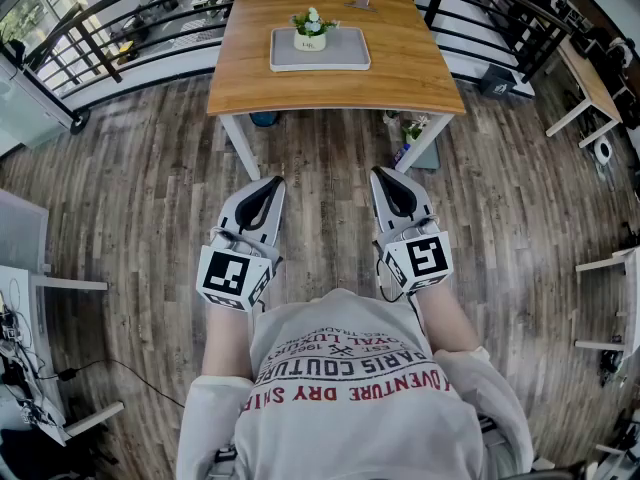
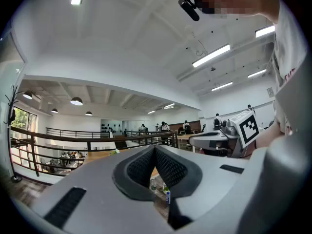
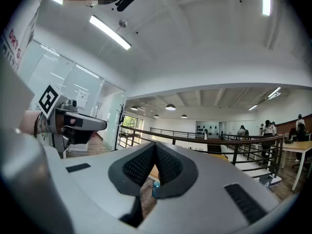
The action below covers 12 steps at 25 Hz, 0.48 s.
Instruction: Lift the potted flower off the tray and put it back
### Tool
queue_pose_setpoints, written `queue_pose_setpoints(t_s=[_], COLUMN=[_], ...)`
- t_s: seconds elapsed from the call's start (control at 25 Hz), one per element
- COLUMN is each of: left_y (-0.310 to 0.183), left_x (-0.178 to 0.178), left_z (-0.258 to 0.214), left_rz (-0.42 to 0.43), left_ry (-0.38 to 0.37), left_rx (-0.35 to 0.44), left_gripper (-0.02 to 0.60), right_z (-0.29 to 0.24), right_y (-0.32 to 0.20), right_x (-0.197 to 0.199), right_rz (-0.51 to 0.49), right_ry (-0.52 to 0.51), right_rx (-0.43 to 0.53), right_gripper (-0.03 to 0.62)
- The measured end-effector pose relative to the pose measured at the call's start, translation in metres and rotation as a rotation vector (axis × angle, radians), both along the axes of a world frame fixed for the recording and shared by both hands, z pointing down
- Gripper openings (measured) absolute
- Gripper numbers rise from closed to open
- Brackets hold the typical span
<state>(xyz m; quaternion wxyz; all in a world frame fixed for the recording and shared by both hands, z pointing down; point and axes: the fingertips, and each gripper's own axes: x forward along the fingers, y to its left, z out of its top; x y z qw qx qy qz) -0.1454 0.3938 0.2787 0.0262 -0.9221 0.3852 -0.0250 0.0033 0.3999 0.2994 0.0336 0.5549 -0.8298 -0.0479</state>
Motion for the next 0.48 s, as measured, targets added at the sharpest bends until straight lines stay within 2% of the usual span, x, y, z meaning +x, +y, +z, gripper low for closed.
queue_pose_setpoints(t_s=[0.48], left_y=[-0.0058], left_x=[-0.0054], left_z=[0.0022], left_rz=[0.019], left_ry=[0.015], left_rx=[-0.008], left_gripper=[0.012], right_z=[0.0052], right_y=[-0.0036], right_x=[-0.0042], right_rz=[0.013], right_ry=[-0.005], right_rx=[-0.026], right_gripper=[0.026])
